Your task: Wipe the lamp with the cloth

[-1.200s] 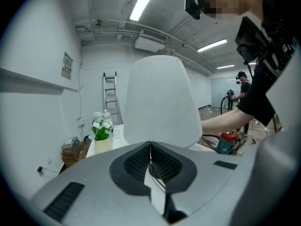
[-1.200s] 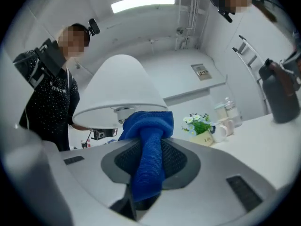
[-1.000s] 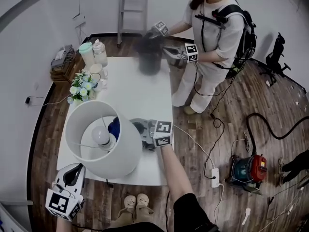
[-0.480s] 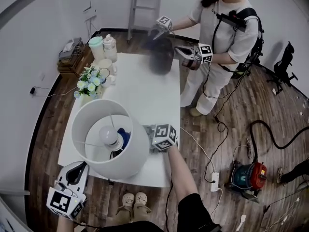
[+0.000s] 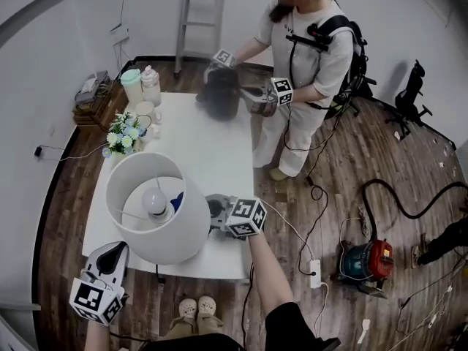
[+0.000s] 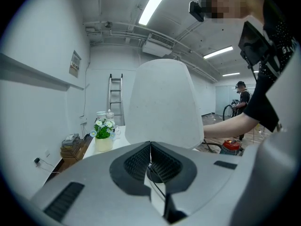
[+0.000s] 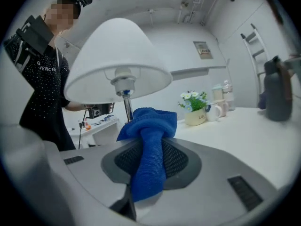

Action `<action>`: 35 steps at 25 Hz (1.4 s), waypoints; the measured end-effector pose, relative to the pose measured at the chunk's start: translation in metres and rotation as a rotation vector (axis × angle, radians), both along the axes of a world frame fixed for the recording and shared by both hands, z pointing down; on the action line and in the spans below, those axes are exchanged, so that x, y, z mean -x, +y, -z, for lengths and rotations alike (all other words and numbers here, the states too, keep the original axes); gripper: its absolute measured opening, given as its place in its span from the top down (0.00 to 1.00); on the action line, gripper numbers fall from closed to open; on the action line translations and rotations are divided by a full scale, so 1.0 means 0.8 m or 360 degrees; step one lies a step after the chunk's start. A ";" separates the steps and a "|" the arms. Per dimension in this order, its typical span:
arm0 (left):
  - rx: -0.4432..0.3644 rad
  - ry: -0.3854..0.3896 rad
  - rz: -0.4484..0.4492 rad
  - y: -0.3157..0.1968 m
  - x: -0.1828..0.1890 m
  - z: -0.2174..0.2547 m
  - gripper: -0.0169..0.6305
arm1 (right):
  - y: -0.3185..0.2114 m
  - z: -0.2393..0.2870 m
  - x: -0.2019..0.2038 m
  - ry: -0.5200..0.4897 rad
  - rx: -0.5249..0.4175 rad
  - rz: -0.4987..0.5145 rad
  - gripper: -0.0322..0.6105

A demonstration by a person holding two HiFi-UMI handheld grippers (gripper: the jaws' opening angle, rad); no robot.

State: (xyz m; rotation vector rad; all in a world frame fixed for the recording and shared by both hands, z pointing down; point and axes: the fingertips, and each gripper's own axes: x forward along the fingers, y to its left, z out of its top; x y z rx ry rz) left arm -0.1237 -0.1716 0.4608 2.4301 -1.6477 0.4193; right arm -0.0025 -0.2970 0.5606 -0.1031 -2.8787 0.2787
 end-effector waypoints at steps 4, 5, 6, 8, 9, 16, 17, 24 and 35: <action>-0.0027 -0.0010 -0.0002 0.007 0.001 -0.002 0.96 | 0.036 0.043 -0.055 -0.0144 0.0015 -0.0338 0.79; -0.0041 0.0007 -0.0007 0.008 0.000 -0.002 0.96 | 0.050 0.054 -0.068 -0.0179 0.0000 -0.0416 0.79; -0.0057 0.0030 -0.0016 0.008 -0.001 -0.003 0.96 | 0.064 0.064 -0.079 -0.0200 -0.0026 -0.0493 0.79; -0.0098 0.0059 -0.0032 0.006 -0.001 -0.002 0.96 | 0.089 0.077 -0.093 -0.0204 -0.0080 -0.0636 0.79; -0.0116 0.0057 -0.0038 0.005 -0.002 -0.003 0.96 | 0.101 0.080 -0.096 -0.0198 -0.0095 -0.0699 0.79; -0.0105 0.0079 -0.0056 0.032 -0.008 -0.034 0.96 | 0.200 0.086 -0.087 -0.0357 -0.0084 -0.0959 0.79; -0.0104 0.0108 -0.0068 0.037 -0.013 -0.038 0.96 | 0.212 0.090 -0.083 -0.0377 -0.0094 -0.0978 0.79; -0.0098 0.0224 -0.0135 0.065 -0.030 -0.048 0.96 | 0.254 0.090 -0.058 -0.0320 -0.0153 -0.0992 0.79; -0.0112 0.0251 -0.0154 0.087 -0.035 -0.047 0.96 | 0.261 0.097 -0.075 -0.0319 -0.0173 -0.1039 0.79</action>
